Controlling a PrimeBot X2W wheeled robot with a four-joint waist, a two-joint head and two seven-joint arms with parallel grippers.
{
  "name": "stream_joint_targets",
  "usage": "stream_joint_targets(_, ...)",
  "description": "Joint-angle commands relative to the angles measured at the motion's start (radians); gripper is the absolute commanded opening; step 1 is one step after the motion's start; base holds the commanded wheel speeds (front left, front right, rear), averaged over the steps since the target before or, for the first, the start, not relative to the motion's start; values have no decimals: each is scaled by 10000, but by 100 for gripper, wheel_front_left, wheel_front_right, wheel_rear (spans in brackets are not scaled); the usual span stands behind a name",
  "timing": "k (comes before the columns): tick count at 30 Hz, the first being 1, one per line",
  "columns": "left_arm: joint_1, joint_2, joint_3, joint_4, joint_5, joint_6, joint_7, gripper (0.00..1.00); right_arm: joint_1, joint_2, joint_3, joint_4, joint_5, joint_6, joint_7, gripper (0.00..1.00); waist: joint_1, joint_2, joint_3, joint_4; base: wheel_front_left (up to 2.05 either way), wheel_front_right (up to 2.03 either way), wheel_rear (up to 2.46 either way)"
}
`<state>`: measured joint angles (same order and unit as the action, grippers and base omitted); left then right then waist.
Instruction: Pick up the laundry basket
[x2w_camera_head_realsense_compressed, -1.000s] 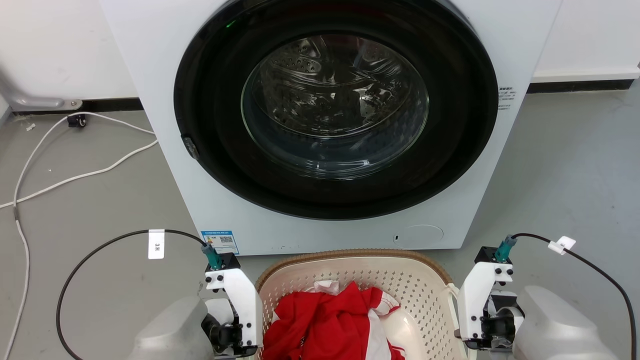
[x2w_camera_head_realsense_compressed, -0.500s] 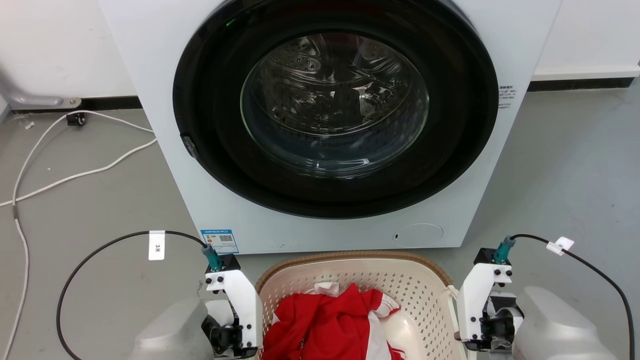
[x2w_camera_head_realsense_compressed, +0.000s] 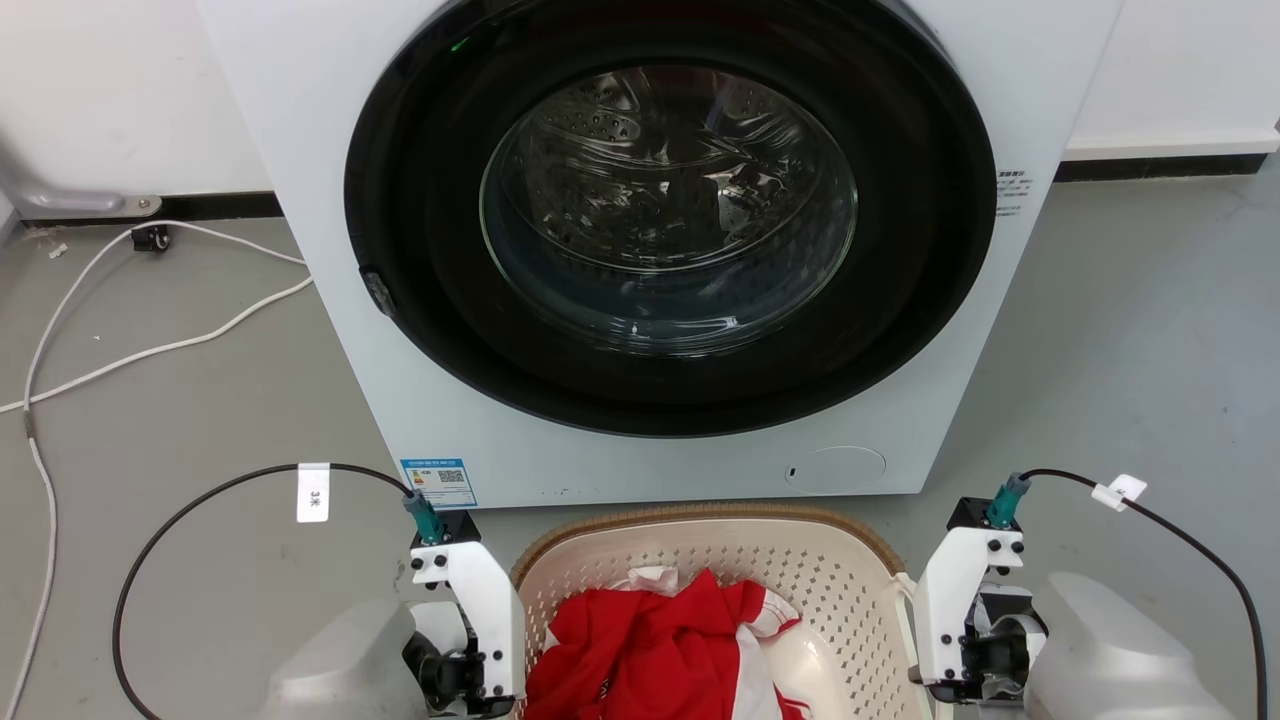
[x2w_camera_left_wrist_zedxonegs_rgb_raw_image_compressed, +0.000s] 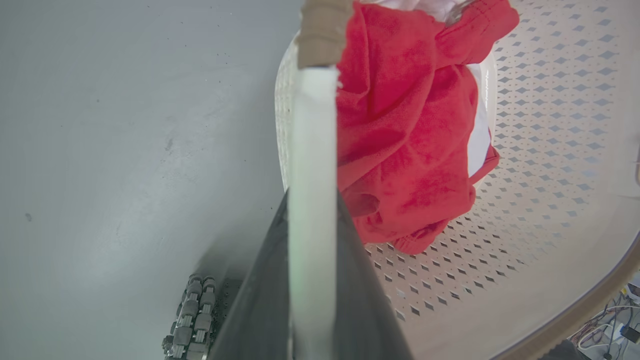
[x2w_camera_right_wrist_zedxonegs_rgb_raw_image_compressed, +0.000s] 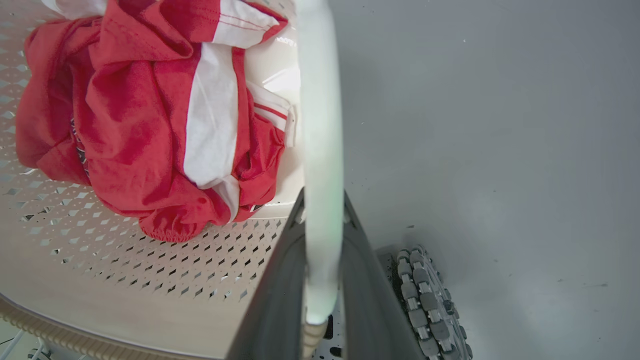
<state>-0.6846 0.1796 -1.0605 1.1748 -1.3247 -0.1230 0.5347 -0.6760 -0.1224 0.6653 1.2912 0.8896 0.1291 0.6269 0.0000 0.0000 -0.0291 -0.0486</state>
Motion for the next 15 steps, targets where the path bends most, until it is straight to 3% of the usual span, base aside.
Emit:
stream_joint_targets(1,-48,-211,-14,-143,-83,-138,-7,0,39,203,-28,-58,105,28,51,0,0,0,-2,1,0,0,0)
stream_joint_targets(15,24,-166,-127,-180,-224,-138,-137,0,50,190,-93,-57,49,28,95,0,0,0,-5,-24,0,0,0)
